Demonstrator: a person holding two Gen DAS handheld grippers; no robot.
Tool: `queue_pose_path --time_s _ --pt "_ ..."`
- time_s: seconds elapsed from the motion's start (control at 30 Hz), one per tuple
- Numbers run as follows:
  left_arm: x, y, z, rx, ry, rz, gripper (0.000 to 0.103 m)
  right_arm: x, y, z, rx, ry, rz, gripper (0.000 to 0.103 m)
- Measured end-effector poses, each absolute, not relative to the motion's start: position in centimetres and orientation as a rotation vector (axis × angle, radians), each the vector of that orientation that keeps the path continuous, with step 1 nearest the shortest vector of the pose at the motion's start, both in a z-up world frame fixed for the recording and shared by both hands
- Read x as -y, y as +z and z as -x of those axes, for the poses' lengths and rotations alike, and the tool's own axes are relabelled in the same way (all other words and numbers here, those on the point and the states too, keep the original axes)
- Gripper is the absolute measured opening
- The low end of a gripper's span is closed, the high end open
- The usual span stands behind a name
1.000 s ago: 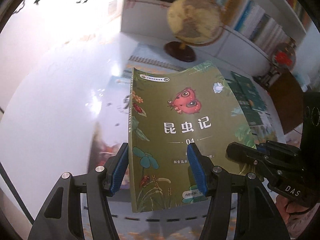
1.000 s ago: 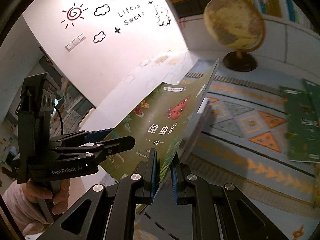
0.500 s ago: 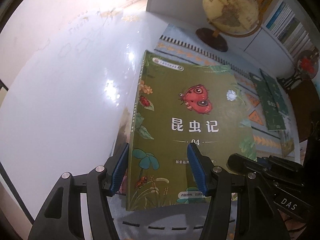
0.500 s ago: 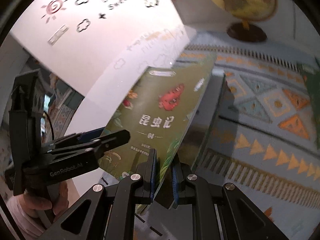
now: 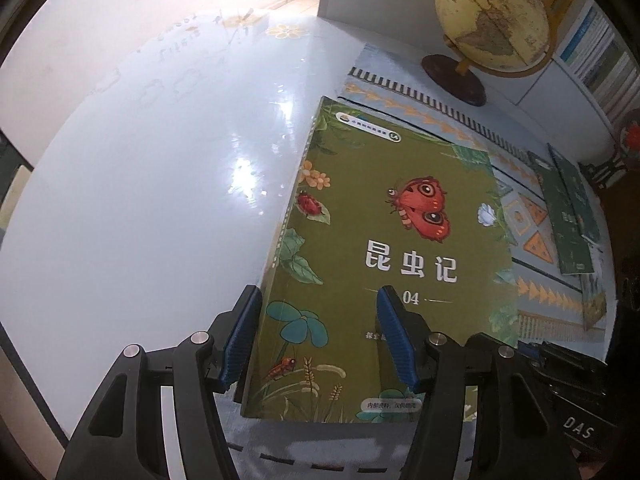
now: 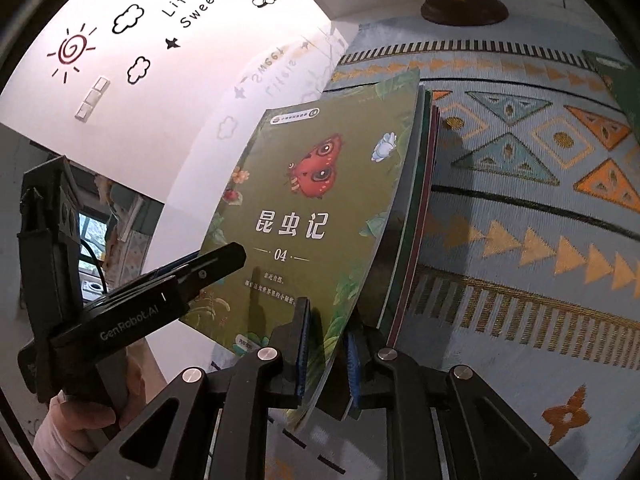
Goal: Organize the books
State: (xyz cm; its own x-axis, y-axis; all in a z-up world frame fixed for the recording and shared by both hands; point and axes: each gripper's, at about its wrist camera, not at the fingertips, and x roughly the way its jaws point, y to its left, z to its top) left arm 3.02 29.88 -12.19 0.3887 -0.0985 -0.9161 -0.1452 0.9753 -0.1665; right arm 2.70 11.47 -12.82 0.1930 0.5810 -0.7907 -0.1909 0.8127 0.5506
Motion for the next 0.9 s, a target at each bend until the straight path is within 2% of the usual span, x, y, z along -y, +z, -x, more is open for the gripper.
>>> queue_pose_path --time_s 0.23,0.33,0.37,0.4,0.43,0.63,0.83,0.9 --pt "-29.2 -11.9 -3.3 -1.196 0.083 0.191 0.061 -11.2 -13.0 -3.3 -1.331 0.547 -0.454 0.028" --pt "-29.1 -11.3 -3.3 -1.203 0.088 0.217 0.066 -10.6 -12.9 -3.3 -1.337 0.516 -0.456 0.03" --pt "-29.1 -11.2 -3.3 -1.203 0.091 0.224 0.066 -10.2 -12.8 -3.4 -1.345 0.497 -0.454 0.034" --pt "-29.0 -11.1 -3.4 -1.203 0.095 0.227 0.066 -9.8 -12.8 -3.4 -1.365 0.452 -0.425 0.053" --pt "-29.0 -10.9 -3.3 -1.199 0.103 0.225 0.066 -9.5 -12.6 -3.6 -1.372 0.43 -0.409 0.059" --pt "-27.5 -8.8 -3.3 -1.177 0.1 0.232 0.066 -5.1 -11.5 -3.8 -1.342 0.427 -0.44 0.059" --pt "-23.9 -3.1 -4.3 -1.114 0.072 0.182 0.066 2.1 -8.6 -3.7 -1.289 0.458 -0.371 0.059" --pt "-22.0 -0.7 -4.9 -1.083 0.02 0.173 0.073 6.0 -7.2 -2.8 -1.257 0.447 -0.336 0.059"
